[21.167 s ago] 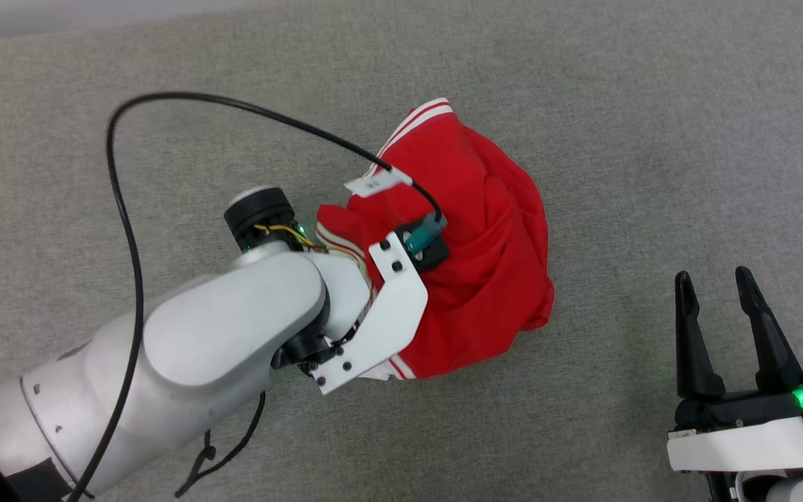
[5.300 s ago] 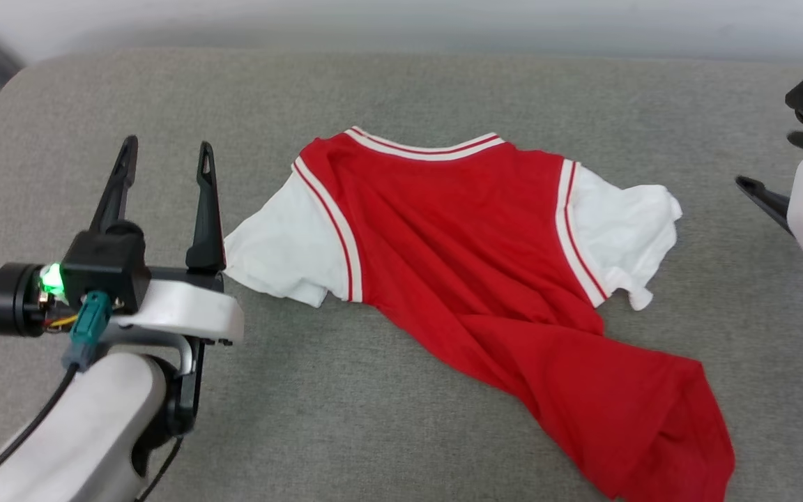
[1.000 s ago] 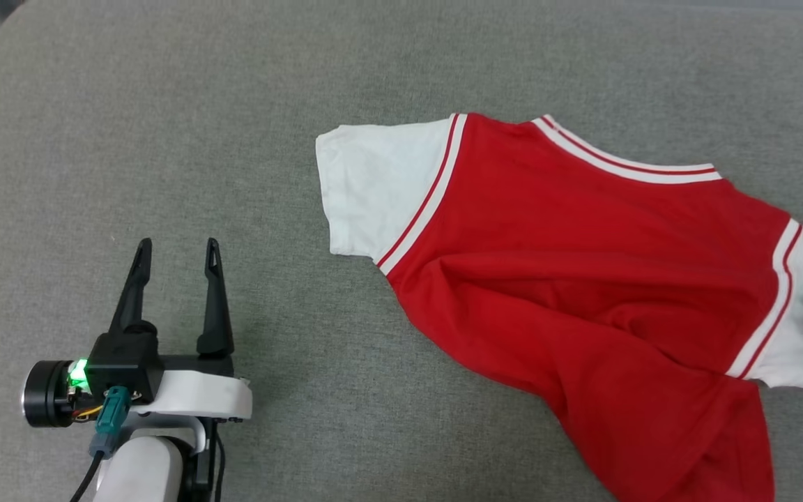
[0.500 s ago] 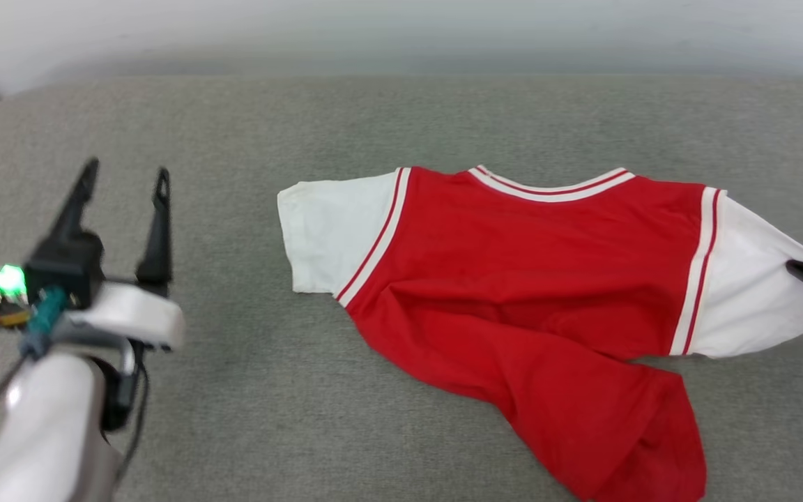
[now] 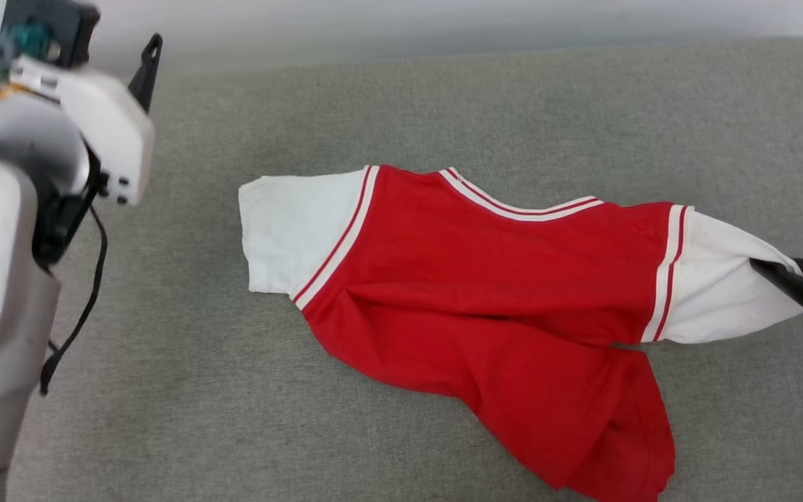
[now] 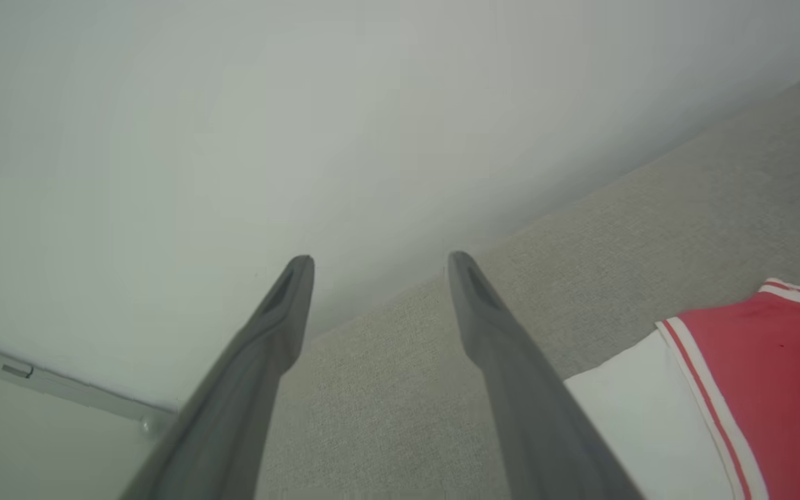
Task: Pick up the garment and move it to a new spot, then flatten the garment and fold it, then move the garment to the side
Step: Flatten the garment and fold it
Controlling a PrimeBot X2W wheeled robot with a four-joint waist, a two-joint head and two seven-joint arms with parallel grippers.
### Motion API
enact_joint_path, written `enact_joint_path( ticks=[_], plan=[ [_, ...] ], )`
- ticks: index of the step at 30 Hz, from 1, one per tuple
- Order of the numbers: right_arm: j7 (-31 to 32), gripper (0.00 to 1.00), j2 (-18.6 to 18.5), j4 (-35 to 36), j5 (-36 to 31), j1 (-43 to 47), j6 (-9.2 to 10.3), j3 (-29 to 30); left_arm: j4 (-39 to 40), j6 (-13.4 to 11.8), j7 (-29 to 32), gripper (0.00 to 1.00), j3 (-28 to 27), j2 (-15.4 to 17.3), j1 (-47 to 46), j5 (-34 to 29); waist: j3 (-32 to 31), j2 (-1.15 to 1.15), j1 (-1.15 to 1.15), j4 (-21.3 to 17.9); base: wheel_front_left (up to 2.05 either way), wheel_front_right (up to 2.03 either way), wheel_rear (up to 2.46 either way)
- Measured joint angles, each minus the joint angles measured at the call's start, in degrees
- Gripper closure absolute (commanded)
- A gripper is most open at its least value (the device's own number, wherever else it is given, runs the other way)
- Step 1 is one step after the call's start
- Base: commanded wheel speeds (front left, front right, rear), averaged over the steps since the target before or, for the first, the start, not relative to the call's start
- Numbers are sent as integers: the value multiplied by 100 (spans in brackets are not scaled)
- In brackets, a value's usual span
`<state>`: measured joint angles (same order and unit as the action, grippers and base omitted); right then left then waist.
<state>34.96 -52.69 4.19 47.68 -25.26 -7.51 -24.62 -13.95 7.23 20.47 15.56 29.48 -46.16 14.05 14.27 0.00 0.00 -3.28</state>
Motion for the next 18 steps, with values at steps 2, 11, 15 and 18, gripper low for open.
enact_joint_path(
  ticks=[2, 11, 15, 18],
  plan=[
    [-58, 100, 24, 1, -29, -8, 0, -21, -93, 10, 528, 0, 422, 100, -371, 375, 97, 0, 0, -40, 0, 0, 0],
    [-315, 100, 102, 66, -115, -277, 0, -174, -249, 18, 3053, 0, 2195, 679, -1764, 2064, 628, 0, 0, -243, 0, 0, 0],
    [-412, 100, 168, 104, -151, -461, 1, -292, -311, 18, 4001, 0, 2688, 794, -2167, 2563, 888, 0, 0, -382, 0, 0, 0],
    [-476, 100, 223, 115, -182, -634, 1, -403, -342, 18, 4501, 0, 3039, 859, -2414, 2748, 1078, 0, 0, -504, 0, 0, 0]
  ],
)
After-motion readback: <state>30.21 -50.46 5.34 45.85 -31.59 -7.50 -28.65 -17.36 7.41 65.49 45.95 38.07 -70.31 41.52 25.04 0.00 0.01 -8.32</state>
